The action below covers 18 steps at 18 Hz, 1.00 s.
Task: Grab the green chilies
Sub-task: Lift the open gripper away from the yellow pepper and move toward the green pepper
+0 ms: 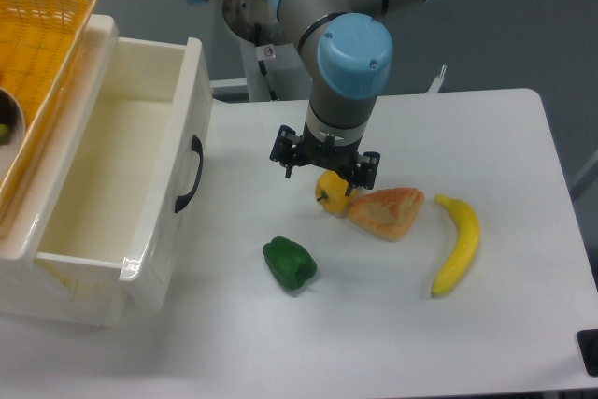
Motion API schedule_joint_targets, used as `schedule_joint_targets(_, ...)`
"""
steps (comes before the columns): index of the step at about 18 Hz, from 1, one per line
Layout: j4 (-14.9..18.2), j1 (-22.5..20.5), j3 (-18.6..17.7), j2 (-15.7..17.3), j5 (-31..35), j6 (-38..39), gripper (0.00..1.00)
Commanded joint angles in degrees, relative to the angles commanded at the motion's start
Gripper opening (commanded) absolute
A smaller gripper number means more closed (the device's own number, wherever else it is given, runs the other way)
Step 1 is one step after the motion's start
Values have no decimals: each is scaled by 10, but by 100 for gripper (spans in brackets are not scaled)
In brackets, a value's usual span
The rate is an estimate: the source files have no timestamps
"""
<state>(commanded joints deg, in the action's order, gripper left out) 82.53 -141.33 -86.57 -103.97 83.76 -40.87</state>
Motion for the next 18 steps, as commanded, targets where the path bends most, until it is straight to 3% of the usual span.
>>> schedule_joint_targets(7, 0, 4, -8, -5, -3, 9, 100)
schedule_joint_targets(11, -15, 7, -51, 1, -1, 11, 100)
schedule_joint_targets(18, -78, 11, -56, -18, -4, 183, 100)
